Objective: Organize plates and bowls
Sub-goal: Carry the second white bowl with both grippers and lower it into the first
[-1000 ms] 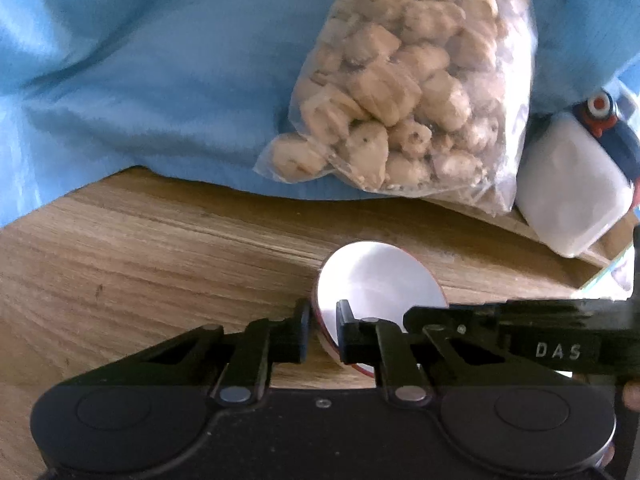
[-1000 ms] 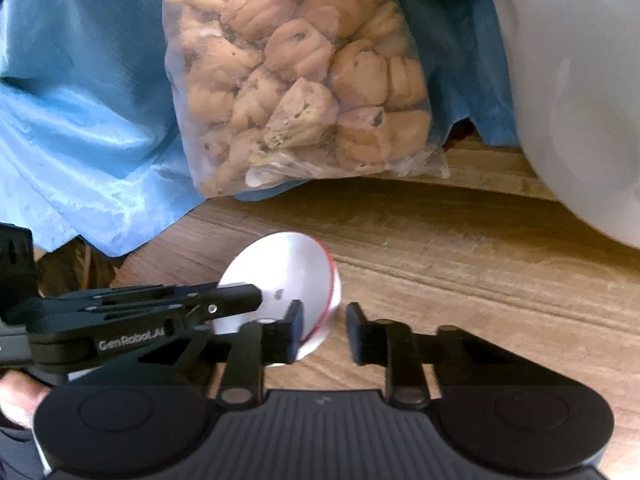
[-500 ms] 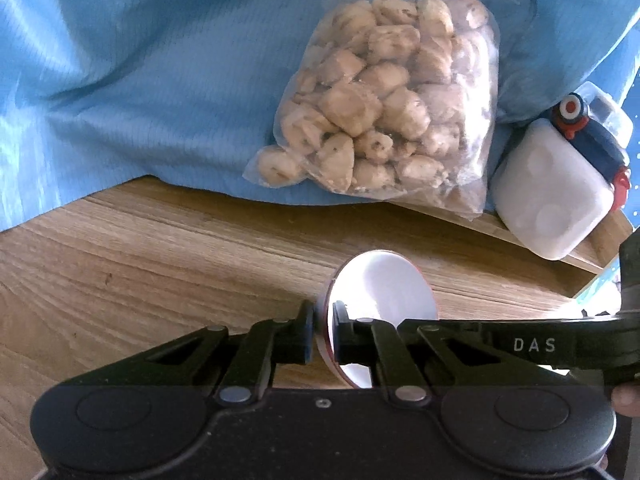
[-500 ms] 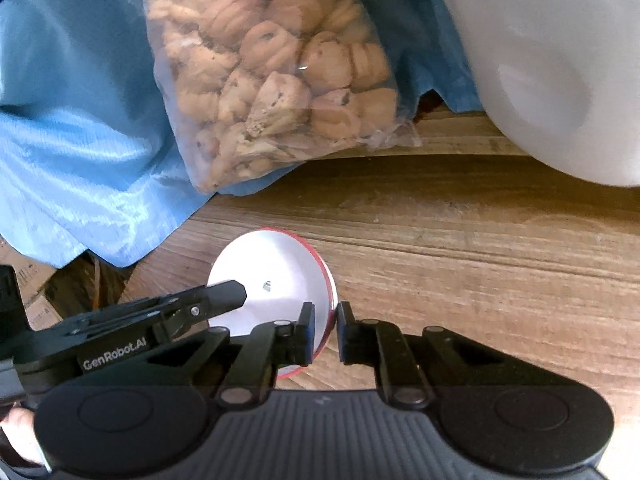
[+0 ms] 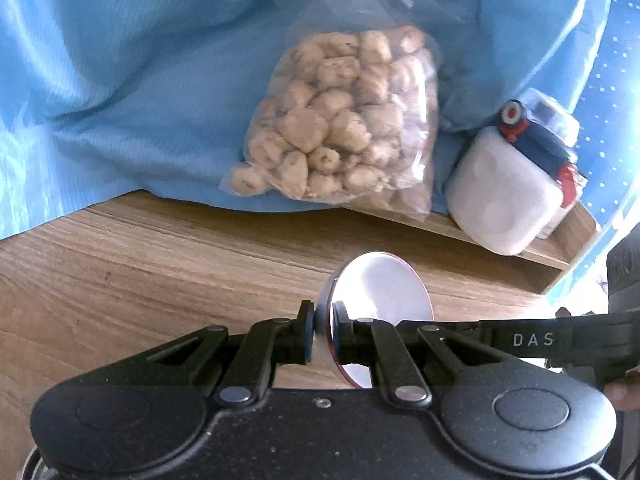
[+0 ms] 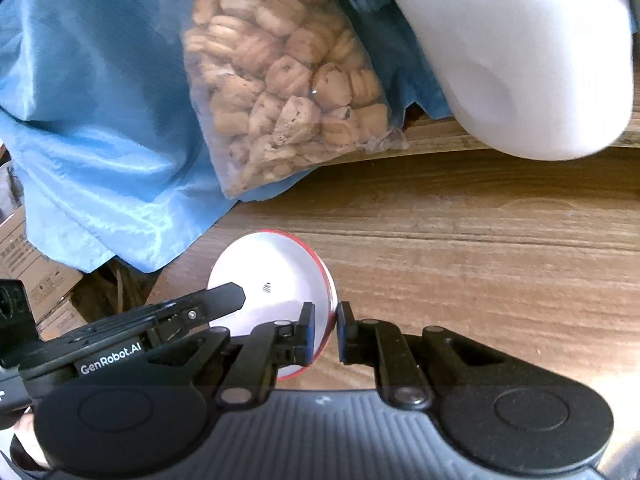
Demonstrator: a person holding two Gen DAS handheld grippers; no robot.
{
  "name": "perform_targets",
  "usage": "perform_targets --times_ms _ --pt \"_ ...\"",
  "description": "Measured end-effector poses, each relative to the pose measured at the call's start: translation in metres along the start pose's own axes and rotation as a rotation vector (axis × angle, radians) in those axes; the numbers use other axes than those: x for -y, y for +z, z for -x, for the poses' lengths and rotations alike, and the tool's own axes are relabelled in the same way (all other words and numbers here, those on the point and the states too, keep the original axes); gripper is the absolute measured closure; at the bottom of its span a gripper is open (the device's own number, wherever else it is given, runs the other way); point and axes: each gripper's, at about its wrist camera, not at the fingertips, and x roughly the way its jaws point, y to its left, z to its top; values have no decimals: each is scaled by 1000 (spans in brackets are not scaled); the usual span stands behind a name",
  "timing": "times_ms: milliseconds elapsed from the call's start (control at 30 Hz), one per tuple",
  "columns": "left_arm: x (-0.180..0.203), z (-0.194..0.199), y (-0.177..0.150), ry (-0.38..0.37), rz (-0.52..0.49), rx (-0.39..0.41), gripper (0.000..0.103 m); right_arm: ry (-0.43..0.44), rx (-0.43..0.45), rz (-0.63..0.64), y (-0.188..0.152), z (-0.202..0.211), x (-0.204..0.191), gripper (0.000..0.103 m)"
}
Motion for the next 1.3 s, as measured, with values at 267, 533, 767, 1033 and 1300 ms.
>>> perform_targets --times_ms 267,533,767,1033,1300 --pt "21 32 -14 -51 -42 20 94 -27 45 17 -21 39 -11 90" --pt "37 72 -33 -76 -70 52 94 -56 83 59 -48 79 -35 90" --pt "49 93 -64 -96 -123 69 94 -111 80 110 -78 103 -52 90" --pt "53 91 -93 -121 -149 8 93 -146 48 99 -100 109 -48 90" --pt "56 91 -107 -94 -221 -51 93 -181 59 165 -119 115 -62 90"
